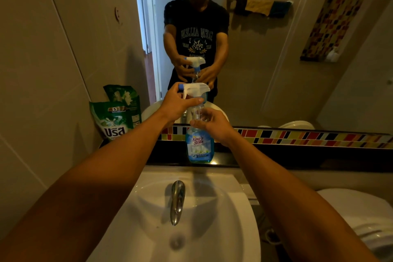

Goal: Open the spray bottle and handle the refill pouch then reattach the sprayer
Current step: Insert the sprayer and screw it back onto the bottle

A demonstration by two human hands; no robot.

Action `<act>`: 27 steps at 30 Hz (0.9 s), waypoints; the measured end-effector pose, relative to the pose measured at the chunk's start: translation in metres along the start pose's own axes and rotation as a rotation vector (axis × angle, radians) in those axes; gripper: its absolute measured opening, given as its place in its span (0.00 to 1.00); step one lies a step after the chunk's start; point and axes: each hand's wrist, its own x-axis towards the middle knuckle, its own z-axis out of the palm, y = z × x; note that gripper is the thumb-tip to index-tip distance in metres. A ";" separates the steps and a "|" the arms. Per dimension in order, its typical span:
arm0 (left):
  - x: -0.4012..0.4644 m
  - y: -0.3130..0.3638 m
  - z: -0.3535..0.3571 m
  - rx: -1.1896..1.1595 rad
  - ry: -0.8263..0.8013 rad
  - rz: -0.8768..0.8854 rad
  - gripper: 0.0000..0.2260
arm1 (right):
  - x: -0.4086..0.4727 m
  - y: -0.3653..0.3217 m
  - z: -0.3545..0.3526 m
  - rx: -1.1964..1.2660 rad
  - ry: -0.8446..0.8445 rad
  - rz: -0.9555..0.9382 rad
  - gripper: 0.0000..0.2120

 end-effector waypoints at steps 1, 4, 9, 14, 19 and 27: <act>0.000 0.000 -0.001 0.003 0.003 -0.005 0.21 | 0.001 0.000 0.000 0.003 0.000 0.003 0.11; 0.002 0.002 -0.003 0.035 -0.016 -0.021 0.19 | 0.002 0.003 -0.001 0.002 0.002 0.013 0.11; 0.000 0.004 -0.001 0.023 -0.026 -0.017 0.20 | 0.001 0.002 0.000 0.002 0.006 0.007 0.11; 0.001 0.000 -0.002 0.007 -0.028 -0.020 0.21 | 0.002 0.002 0.000 0.001 -0.006 0.011 0.11; 0.003 -0.004 -0.004 0.012 -0.012 -0.056 0.25 | 0.002 0.003 0.001 -0.001 -0.011 0.011 0.11; 0.004 -0.005 -0.005 -0.057 0.023 -0.036 0.25 | 0.005 -0.001 0.003 0.000 -0.017 0.001 0.11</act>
